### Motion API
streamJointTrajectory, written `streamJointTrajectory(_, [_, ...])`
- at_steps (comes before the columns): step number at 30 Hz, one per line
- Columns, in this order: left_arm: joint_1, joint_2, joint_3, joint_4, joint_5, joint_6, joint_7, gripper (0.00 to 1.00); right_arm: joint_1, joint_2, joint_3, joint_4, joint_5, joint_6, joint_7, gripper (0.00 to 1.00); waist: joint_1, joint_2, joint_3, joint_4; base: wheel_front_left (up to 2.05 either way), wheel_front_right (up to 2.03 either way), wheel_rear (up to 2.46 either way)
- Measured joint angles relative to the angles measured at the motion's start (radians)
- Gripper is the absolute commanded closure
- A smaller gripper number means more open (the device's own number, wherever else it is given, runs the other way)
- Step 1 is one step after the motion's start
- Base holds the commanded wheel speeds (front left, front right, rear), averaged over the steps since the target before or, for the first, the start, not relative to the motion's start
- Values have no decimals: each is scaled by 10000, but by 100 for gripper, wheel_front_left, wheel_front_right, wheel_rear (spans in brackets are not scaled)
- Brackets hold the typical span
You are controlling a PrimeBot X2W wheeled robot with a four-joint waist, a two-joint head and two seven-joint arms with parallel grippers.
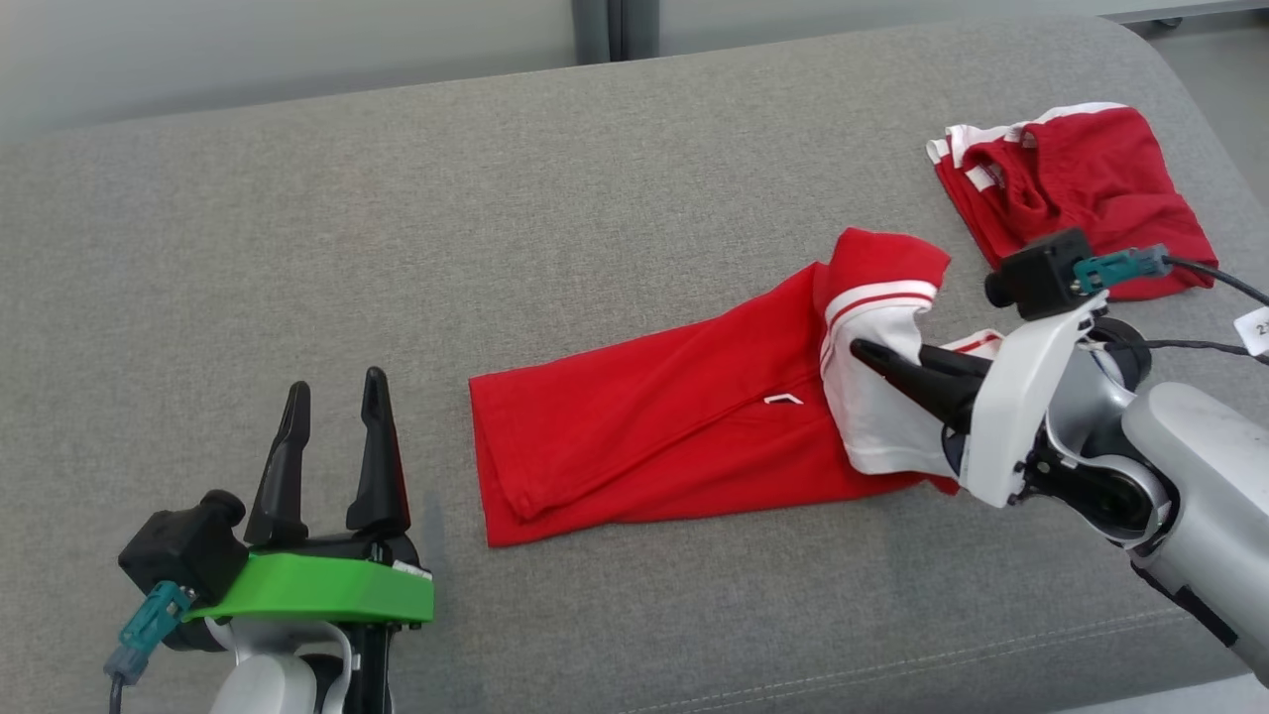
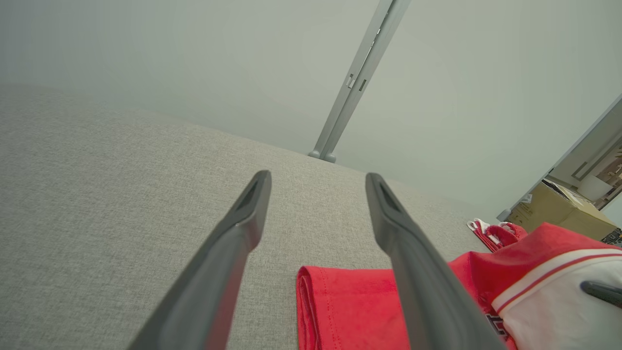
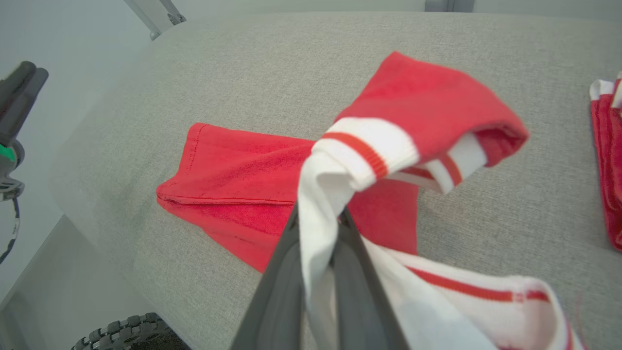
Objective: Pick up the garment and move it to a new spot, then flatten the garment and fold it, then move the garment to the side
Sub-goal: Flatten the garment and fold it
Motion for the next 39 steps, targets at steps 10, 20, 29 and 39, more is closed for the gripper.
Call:
streamJointTrajectory(10, [3, -35, -184, 44, -222, 38, 0, 0, -639, 966, 1039, -303, -190, 2, 435, 100, 0, 0, -108, 881, 0, 0, 0])
streamJointTrajectory(20, [3, -54, -673, 136, -399, 38, -2, 0, -802, 1570, 1133, 855, -61, 0, 826, 100, 0, 0, -89, 1976, 0, 0, 0])
streamJointTrajectory(29, [-2, -63, -1009, 339, -593, 36, -6, 0, -1261, 1962, 1369, 1958, -199, -12, 1185, 100, 0, 0, -17, 2985, 0, 0, 0])
streamJointTrajectory(39, [-5, -67, -920, 389, -907, 36, -15, 0, -1595, 2546, 1404, 2780, -257, -27, 1296, 0, 0, -1, 90, 3621, 0, 0, 0])
